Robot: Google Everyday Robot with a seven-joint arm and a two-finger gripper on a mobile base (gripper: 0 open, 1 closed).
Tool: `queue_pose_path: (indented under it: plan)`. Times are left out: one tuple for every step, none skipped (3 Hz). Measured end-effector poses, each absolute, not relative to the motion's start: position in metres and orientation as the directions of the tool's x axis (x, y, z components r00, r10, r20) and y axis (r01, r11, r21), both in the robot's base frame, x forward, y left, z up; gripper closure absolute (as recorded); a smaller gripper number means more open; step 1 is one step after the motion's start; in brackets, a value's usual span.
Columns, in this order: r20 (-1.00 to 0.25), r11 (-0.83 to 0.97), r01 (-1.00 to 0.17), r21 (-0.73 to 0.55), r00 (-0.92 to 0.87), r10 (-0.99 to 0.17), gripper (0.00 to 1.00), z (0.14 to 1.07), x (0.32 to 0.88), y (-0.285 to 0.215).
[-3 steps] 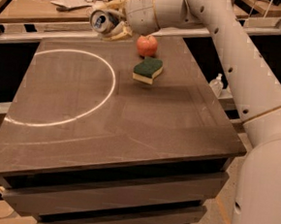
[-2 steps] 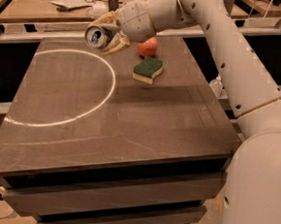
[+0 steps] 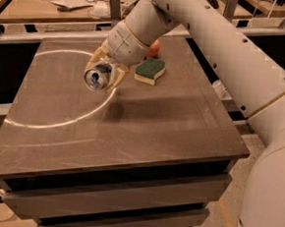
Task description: Knock redbull can over
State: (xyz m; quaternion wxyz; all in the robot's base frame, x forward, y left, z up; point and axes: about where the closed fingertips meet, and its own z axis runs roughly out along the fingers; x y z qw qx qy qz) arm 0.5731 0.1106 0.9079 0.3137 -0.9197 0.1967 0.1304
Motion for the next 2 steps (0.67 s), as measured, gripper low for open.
queue_pose_path:
  plan:
    - [-0.255, -0.813, -0.406, -0.417, 0.911, -0.324, 0.97, 0.886, 0.564, 0.103]
    - [-0.14, -0.863, -0.389, -0.323, 0.921, -0.363, 0.66, 0.873, 0.563, 0.091]
